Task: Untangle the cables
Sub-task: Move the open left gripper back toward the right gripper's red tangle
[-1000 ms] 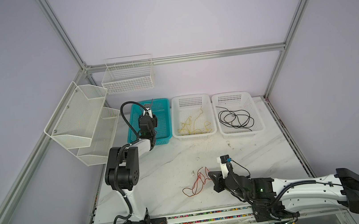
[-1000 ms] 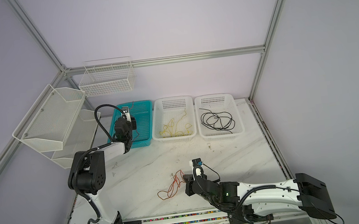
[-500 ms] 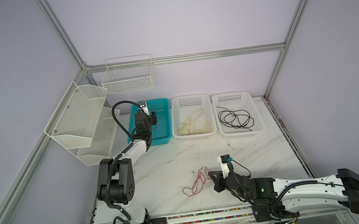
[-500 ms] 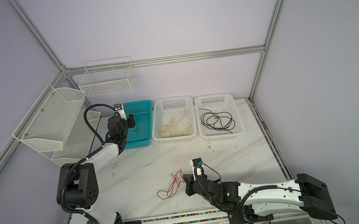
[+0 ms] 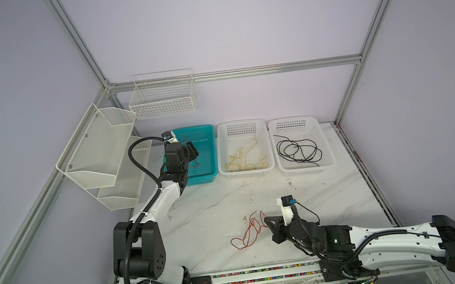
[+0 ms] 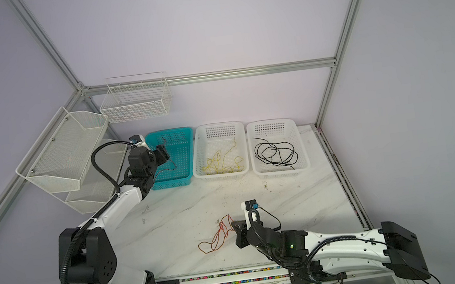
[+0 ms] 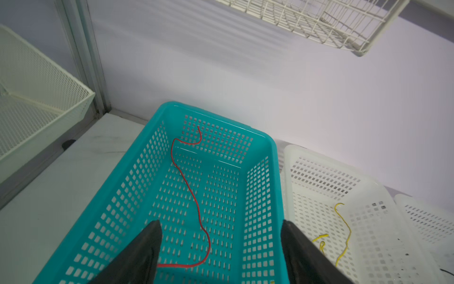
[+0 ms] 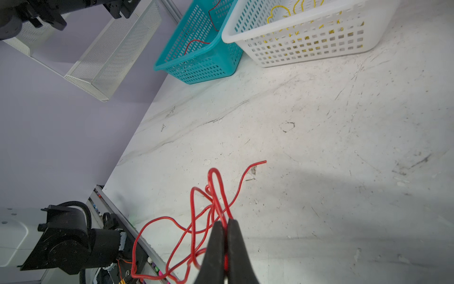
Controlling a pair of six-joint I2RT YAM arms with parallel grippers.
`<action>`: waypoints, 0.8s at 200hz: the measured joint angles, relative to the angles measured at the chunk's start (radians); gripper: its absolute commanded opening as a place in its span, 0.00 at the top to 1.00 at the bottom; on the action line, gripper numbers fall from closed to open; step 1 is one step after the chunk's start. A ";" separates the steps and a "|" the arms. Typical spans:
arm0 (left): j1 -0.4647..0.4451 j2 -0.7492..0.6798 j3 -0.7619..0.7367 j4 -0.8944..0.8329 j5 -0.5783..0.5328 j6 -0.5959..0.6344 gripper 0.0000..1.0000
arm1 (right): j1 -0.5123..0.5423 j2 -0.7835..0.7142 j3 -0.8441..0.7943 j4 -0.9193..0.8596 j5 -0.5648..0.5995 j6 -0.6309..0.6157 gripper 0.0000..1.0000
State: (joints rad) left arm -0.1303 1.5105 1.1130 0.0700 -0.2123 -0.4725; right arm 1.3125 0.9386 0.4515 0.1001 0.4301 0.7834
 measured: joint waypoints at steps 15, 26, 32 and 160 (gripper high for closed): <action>0.000 -0.043 -0.006 -0.058 0.042 -0.065 0.22 | 0.000 0.000 0.009 -0.011 0.001 0.000 1.00; 0.000 -0.096 -0.035 -0.074 0.076 -0.111 0.22 | 0.000 0.000 0.016 -0.016 0.001 0.000 1.00; 0.000 -0.135 -0.061 -0.083 0.096 -0.133 0.22 | 0.000 0.000 0.018 -0.016 0.001 0.000 1.00; -0.297 -0.749 -0.550 -0.219 0.566 -0.381 0.22 | 0.000 -0.086 -0.068 0.146 -0.018 -0.151 1.00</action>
State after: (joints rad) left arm -0.4274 0.7612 0.5625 -0.1493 0.3534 -0.8539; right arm 1.3125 0.8524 0.3832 0.2466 0.4118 0.6327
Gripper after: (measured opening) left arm 0.784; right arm 0.055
